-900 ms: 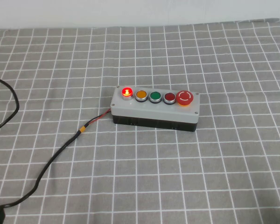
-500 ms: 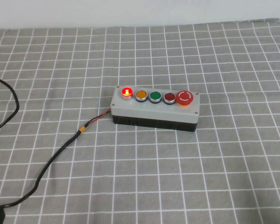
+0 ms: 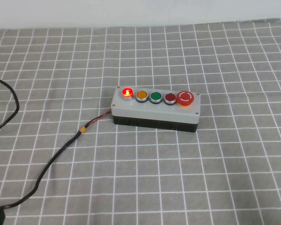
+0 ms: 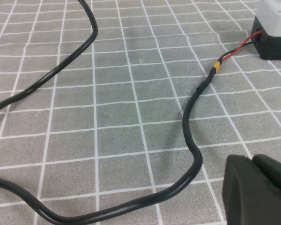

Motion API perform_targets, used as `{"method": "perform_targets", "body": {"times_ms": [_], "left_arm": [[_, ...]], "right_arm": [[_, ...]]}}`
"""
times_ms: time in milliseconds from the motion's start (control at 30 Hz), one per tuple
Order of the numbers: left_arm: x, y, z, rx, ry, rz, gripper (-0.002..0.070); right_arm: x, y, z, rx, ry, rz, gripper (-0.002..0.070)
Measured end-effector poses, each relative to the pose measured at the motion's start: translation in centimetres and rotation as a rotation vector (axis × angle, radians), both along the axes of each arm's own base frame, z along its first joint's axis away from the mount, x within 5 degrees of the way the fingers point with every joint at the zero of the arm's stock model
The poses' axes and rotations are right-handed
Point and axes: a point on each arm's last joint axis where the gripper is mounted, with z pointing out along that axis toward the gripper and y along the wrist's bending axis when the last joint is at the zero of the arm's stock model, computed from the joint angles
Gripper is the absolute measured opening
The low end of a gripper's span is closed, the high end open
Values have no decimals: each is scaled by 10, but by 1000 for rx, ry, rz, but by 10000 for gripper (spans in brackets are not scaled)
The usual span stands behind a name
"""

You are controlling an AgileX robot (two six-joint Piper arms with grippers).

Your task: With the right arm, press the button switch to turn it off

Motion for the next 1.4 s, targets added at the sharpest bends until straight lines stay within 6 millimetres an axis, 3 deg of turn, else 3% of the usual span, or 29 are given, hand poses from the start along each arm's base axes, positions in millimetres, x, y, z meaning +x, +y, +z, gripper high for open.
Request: {"method": "perform_targets", "body": {"times_ms": [233, 400, 533, 700, 800, 933, 1033, 1167, 1400], "left_arm": [[0, 0, 0, 0, 0, 0, -3], [0, 0, 0, 0, 0, 0, -3], [0, 0, 0, 0, 0, 0, -3], [0, 0, 0, 0, 0, 0, -3], [0, 0, 0, 0, 0, 0, -3], [0, 0, 0, 0, 0, 0, -3], [0, 0, 0, 0, 0, 0, -3], [0, 0, 0, 0, 0, 0, -3], [0, 0, 0, 0, 0, 0, -3]], "right_arm": [[-10, -2, 25, 49, -290, -2, -16], [-19, -7, 40, 247, -449, 41, -16], [-24, -7, 64, 310, -420, 75, -16], [-40, -6, 114, 310, -330, 102, -16], [-38, -4, 139, 299, -223, 105, -16], [-18, 1, 161, 277, 28, 96, -16], [13, 7, 166, 262, 289, 87, -16], [58, 13, 156, 171, 552, 69, -16], [117, 30, 137, 232, 702, 173, -16]]}}
